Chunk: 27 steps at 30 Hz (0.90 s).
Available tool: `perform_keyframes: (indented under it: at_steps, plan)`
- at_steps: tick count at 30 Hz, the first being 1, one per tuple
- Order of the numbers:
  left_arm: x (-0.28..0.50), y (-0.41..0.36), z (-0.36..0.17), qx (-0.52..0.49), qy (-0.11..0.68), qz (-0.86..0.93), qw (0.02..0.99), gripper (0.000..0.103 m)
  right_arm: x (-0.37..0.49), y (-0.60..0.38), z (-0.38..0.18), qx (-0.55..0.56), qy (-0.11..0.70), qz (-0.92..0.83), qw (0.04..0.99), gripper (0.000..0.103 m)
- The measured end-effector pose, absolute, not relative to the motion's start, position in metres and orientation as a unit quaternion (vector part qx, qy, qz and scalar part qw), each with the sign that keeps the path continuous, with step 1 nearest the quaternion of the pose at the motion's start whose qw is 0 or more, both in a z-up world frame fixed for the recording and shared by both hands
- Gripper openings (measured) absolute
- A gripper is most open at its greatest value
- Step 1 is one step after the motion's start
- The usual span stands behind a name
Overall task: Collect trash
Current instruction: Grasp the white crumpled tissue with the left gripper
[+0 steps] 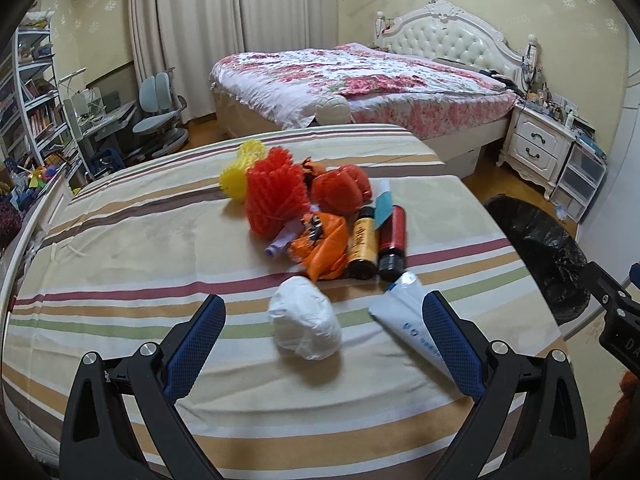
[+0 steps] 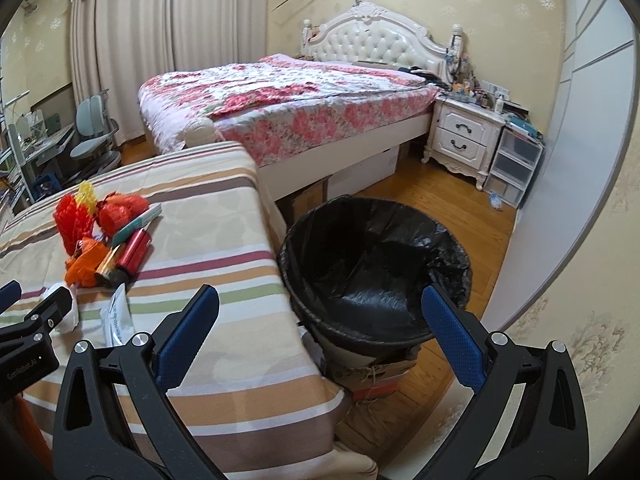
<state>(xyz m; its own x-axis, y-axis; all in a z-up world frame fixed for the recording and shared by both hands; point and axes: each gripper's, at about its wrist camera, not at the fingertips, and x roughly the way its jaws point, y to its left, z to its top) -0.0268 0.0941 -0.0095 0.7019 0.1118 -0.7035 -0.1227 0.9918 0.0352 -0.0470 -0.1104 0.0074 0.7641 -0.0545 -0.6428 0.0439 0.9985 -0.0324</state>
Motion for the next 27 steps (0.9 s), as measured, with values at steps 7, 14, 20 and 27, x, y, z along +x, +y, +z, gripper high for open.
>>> perform_keyframes:
  at_steps: [7, 14, 20, 27]
  plan:
    - [-0.027, 0.113, -0.02, -0.01, 0.397, 0.084, 0.914, 0.096, -0.044, -0.088, -0.002, -0.012, 0.352, 0.002, 0.936, 0.099]
    - [-0.015, 0.11, -0.027, -0.003, 0.406, 0.082, 0.91, 0.093, -0.04, -0.081, -0.006, -0.012, 0.355, 0.008, 0.935, 0.099]
    - [-0.009, 0.114, -0.038, -0.017, 0.428, 0.063, 0.901, 0.072, -0.036, -0.08, -0.011, -0.011, 0.362, 0.01, 0.932, 0.099]
    - [-0.009, 0.117, -0.044, -0.025, 0.44, 0.041, 0.897, 0.046, -0.034, -0.075, -0.013, -0.014, 0.364, 0.015, 0.931, 0.099]
